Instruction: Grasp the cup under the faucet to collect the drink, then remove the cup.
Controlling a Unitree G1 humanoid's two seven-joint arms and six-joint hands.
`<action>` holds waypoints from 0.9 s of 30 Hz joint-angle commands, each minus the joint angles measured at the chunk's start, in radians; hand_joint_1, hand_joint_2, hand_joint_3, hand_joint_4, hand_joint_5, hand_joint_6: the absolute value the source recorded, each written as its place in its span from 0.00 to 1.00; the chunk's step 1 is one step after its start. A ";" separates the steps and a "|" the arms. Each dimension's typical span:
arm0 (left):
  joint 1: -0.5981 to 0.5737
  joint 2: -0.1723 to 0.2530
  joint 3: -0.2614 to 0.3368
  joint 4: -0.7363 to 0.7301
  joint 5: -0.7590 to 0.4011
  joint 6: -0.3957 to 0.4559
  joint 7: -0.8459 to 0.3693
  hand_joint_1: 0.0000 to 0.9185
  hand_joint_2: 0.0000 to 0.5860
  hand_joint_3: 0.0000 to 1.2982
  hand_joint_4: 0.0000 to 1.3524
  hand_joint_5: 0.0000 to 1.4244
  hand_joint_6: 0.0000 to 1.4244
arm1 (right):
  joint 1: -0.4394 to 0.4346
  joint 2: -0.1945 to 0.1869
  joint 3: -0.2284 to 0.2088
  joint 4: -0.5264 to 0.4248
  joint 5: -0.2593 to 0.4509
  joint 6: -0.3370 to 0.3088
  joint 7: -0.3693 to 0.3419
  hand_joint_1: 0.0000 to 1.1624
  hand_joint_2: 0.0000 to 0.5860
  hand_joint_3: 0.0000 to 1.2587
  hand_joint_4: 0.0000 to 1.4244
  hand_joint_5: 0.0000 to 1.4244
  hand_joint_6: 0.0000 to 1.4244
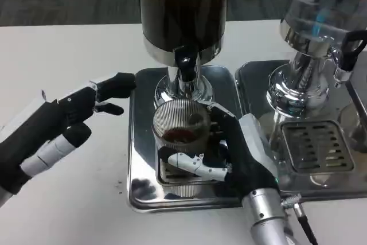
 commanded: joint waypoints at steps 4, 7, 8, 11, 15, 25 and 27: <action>0.011 0.012 0.003 -0.012 0.012 0.009 0.011 0.00 0.19 0.14 0.13 0.12 0.23 | 0.026 0.019 0.019 0.023 -0.025 0.015 -0.036 0.59 0.17 0.33 0.33 0.43 0.68; 0.012 0.012 0.004 -0.012 0.015 0.006 0.012 0.00 0.20 0.14 0.13 0.12 0.23 | 0.030 0.022 0.022 0.020 -0.042 0.015 -0.059 0.59 0.17 0.35 0.35 0.46 0.70; 0.012 0.012 0.005 -0.012 0.015 0.006 0.013 0.00 0.20 0.14 0.13 0.12 0.24 | 0.033 0.022 0.024 0.019 -0.048 0.013 -0.070 0.59 0.17 0.35 0.36 0.46 0.71; 0.013 0.012 0.005 -0.013 0.016 0.006 0.014 0.00 0.20 0.14 0.13 0.12 0.24 | 0.039 0.023 0.025 0.016 -0.061 0.005 -0.098 0.59 0.17 0.36 0.37 0.48 0.73; 0.012 0.011 0.004 -0.012 0.017 0.005 0.017 0.00 0.20 0.14 0.13 0.12 0.24 | 0.051 0.027 0.021 0.013 -0.067 -0.013 -0.143 0.61 0.18 0.38 0.40 0.50 0.76; 0.005 0.009 0.003 -0.003 0.019 0.003 0.018 0.00 0.21 0.13 0.13 0.12 0.24 | 0.063 0.026 0.020 0.015 -0.064 -0.040 -0.204 0.61 0.19 0.41 0.42 0.52 0.79; 0.004 0.009 0.002 -0.001 0.019 0.003 0.017 0.00 0.21 0.13 0.13 0.12 0.24 | 0.067 0.026 0.019 0.017 -0.064 -0.048 -0.215 0.60 0.19 0.41 0.42 0.53 0.79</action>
